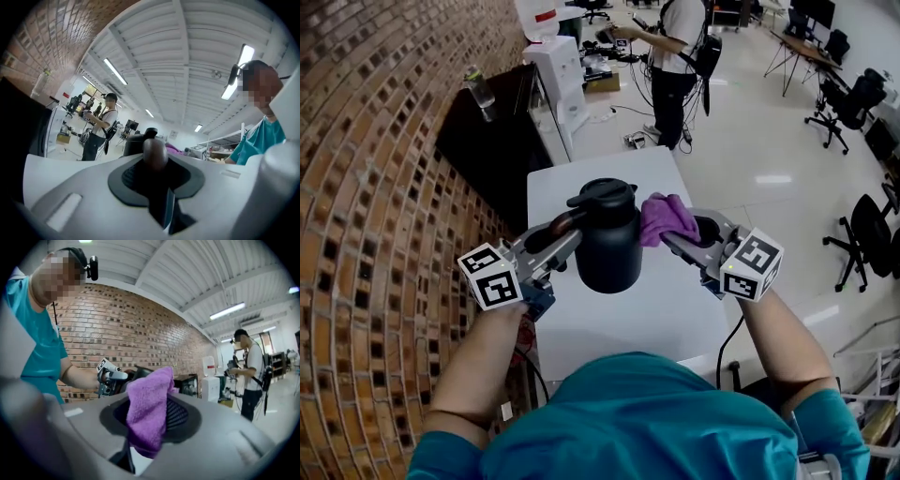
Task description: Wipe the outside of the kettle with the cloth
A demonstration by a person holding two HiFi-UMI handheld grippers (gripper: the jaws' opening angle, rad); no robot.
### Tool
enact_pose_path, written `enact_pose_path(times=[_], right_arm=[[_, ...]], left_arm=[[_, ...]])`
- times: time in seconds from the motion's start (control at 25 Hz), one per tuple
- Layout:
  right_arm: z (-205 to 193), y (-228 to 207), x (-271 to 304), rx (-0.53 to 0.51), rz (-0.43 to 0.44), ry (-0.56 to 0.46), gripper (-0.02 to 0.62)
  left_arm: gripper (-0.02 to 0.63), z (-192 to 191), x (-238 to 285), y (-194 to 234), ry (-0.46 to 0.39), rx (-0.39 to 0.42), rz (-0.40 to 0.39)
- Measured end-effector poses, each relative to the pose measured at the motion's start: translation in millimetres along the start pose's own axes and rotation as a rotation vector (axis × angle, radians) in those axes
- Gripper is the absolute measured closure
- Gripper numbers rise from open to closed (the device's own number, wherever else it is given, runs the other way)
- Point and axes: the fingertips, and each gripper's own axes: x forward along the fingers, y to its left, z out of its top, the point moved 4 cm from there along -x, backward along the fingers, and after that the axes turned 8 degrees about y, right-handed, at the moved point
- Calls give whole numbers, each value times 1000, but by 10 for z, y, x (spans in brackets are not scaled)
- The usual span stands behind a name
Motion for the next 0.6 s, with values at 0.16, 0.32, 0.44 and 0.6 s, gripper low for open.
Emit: enact_pose_path(times=[0.16,0.32,0.44,0.6], right_arm=[[221,73,50,-68,20,-39,476],[-85,238,103,-108,49,34,476],[-334,327,164,-112,66,105,476],[288,243,-61,-177,-37,-17,476]], left_arm=[[512,470,7,-132,-71,40,-14],[512,766,-62,-145,-149,27,-19],[512,952,-137,-139,-185,38,-10],[514,1152,-139,-225,-173,75,5]])
